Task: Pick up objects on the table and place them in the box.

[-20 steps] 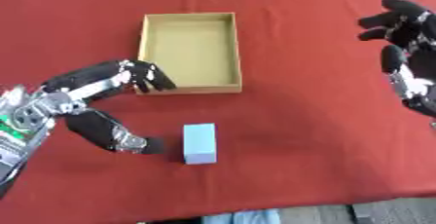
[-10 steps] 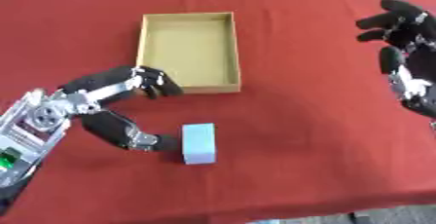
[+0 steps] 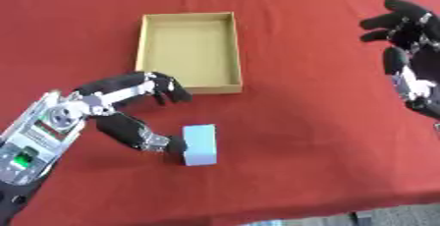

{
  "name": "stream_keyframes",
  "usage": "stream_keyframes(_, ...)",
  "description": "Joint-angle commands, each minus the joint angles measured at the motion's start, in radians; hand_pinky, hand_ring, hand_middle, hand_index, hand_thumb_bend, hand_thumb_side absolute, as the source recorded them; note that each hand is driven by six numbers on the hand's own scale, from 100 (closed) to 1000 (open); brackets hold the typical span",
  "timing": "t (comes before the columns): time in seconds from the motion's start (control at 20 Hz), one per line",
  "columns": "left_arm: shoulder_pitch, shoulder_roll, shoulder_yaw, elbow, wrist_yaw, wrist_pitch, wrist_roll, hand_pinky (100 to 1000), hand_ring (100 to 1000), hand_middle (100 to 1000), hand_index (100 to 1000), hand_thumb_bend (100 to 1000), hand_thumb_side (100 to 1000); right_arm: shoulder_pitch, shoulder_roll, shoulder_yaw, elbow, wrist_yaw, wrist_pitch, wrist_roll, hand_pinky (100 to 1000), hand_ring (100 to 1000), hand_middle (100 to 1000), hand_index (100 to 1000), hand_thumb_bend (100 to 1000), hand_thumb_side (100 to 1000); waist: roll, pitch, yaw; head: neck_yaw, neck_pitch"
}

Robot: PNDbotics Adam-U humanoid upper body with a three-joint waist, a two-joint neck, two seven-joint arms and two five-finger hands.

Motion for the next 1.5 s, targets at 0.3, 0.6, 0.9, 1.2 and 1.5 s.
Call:
stream_keyframes(0.3,-0.022,-0.003,-0.016,0.002,-0.037,-0.013,-0.005,737,790,754,838,582,601,-0.012,-0.022,-0.006,-0.005,-0.01,-0.003,0.002,734,813,706,932,100,485,-0.003,-0.013,-0.005,-0.001,0.007)
stream_keyframes(0.6,-0.025,-0.019,-0.027,0.007,-0.097,-0.039,0.014,738,789,754,842,555,577,-0.013,-0.021,-0.006,-0.004,-0.011,-0.003,0.003,734,813,706,932,100,485,-0.003,-0.01,-0.008,0.001,0.01)
stream_keyframes(0.9,-0.026,-0.041,-0.042,0.026,-0.145,-0.062,0.023,740,789,755,844,544,565,-0.015,-0.021,-0.006,-0.004,-0.013,-0.003,0.004,734,813,705,932,100,485,-0.004,-0.009,-0.011,0.003,0.013)
stream_keyframes(1.2,-0.023,-0.057,-0.055,0.054,-0.187,-0.08,0.028,741,788,755,845,530,556,-0.015,-0.02,-0.006,-0.003,-0.013,-0.003,0.005,734,813,705,932,100,486,-0.003,-0.009,-0.012,0.003,0.013)
stream_keyframes(1.5,-0.021,-0.07,-0.061,0.084,-0.227,-0.1,0.042,742,787,755,847,516,539,-0.016,-0.02,-0.007,-0.002,-0.014,-0.003,0.006,734,813,705,932,100,486,-0.003,-0.009,-0.013,0.005,0.013)
